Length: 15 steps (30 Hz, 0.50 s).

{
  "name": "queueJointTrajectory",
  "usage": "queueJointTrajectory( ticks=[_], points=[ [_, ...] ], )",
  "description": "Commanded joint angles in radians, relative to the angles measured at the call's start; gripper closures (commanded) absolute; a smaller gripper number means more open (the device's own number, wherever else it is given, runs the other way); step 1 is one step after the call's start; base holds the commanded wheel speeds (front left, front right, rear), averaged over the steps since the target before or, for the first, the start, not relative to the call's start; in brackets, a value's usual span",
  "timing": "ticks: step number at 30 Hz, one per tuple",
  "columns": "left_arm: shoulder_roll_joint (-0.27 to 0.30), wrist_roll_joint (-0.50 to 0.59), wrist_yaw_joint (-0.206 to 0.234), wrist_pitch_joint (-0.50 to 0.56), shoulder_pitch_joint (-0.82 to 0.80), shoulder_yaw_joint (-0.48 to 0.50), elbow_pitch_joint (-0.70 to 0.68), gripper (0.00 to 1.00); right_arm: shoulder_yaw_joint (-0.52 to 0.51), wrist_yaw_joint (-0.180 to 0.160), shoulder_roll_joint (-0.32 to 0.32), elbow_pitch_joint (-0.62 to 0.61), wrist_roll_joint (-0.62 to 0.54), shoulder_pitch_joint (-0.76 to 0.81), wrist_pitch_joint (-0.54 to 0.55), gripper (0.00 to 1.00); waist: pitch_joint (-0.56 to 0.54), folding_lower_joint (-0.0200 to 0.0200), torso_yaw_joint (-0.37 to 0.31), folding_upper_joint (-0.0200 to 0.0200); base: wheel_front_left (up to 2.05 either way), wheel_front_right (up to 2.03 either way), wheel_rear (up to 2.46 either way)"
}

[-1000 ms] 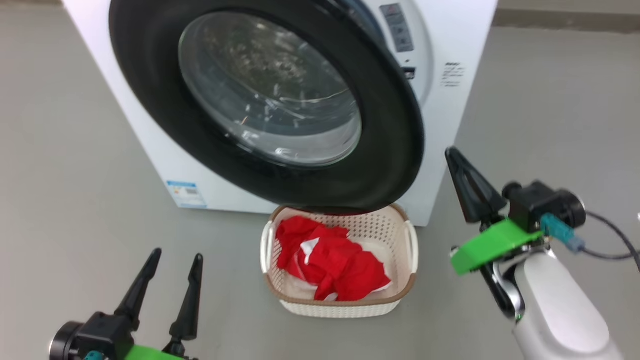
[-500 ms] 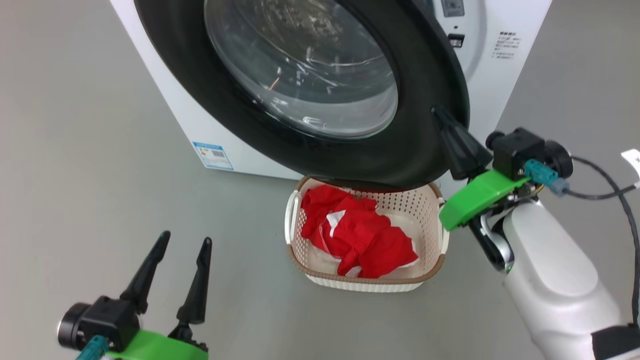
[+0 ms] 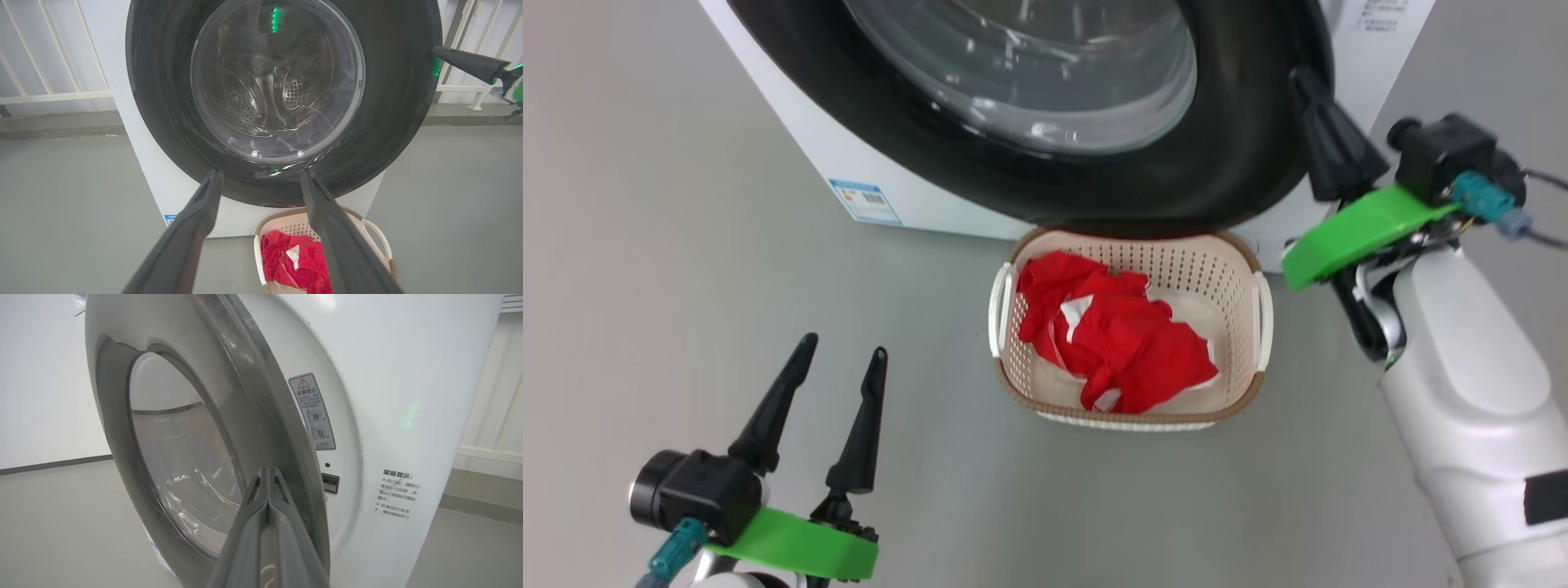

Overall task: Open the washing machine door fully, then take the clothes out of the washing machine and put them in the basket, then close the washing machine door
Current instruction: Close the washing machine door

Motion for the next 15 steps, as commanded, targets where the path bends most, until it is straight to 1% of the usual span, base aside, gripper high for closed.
queueJointTrajectory(
  ticks=[1,15],
  points=[
    [0.022,-0.006,-0.005,-0.009,-0.034,0.028,-0.028,0.0,0.003,-0.001,0.016,-0.02,-0.006,-0.044,-0.006,1.0,0.038,0.0,-0.002,0.0,0.0,0.0,0.0],
    [0.028,-0.017,-0.005,-0.009,-0.092,0.011,-0.042,0.0,0.033,-0.001,-0.026,0.06,-0.003,-0.275,-0.006,1.0,0.171,0.0,0.013,0.0,0.0,0.0,0.0]
  ],
)
